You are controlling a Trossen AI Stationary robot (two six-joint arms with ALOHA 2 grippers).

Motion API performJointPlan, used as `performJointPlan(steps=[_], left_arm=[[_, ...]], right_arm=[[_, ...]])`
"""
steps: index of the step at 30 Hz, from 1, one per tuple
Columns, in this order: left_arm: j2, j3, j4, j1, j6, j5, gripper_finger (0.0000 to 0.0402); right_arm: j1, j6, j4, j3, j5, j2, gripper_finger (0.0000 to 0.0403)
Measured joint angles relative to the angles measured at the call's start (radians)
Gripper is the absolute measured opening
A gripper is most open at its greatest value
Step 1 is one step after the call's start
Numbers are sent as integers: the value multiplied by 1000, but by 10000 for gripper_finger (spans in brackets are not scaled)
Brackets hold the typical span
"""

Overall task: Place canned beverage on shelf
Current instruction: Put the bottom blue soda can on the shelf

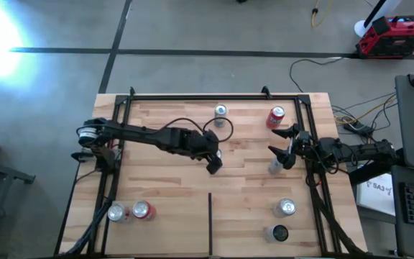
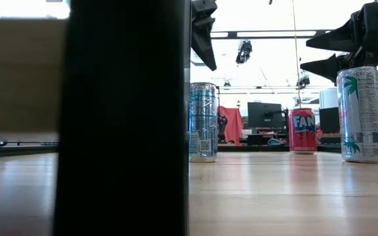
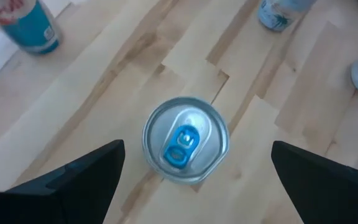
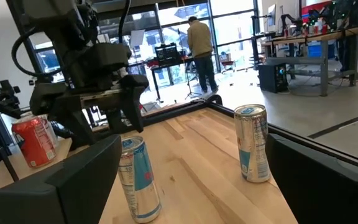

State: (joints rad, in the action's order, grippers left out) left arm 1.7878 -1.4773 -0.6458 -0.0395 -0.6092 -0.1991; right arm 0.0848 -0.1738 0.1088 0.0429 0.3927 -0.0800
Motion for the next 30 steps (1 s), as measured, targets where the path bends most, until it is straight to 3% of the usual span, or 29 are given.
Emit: performJointPlan(steps=[15,24,30], left_arm=[[50,-4,13,0,150,-2,390],[118,-84,-48,5,175,-19,388],[196,-191,-191,6,141,-20,369]], right_arm=[[0,-2,0,0,0,0,382],[0,-1,0,0,0,0,382],[0,-1,0,0,0,0,382]])
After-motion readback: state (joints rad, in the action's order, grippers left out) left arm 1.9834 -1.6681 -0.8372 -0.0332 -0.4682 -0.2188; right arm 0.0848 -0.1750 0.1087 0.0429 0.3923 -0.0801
